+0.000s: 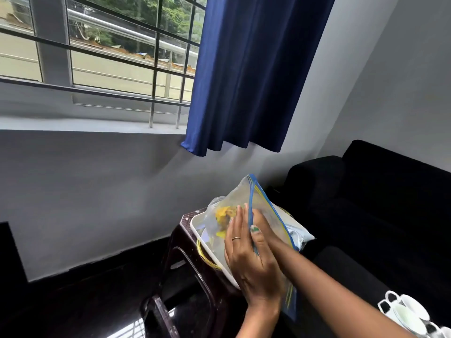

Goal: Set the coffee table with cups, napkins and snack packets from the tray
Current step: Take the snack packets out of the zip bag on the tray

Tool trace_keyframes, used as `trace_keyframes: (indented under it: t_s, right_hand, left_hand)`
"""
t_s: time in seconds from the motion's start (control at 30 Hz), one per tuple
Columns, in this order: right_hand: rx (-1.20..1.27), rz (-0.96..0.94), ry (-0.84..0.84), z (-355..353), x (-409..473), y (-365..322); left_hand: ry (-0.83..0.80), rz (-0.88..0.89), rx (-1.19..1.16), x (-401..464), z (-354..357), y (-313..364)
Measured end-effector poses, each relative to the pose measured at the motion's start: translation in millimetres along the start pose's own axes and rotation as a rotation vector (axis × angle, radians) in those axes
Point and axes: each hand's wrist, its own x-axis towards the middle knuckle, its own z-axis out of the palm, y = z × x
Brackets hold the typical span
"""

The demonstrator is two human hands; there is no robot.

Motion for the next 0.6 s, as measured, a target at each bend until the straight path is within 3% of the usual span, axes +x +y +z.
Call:
trace_keyframes:
  t_s: [0.33,0.6]
  right_hand:
    - [0.423,0.408,-0.184,-55,-49,-32]
    - [0.561,0.438,-0.406,-83,-89,-28]
  left_hand:
    - [0.018,0.016,0.085,14,-7,2]
    - [0.038,-0.026,0.086,18,-8,-1]
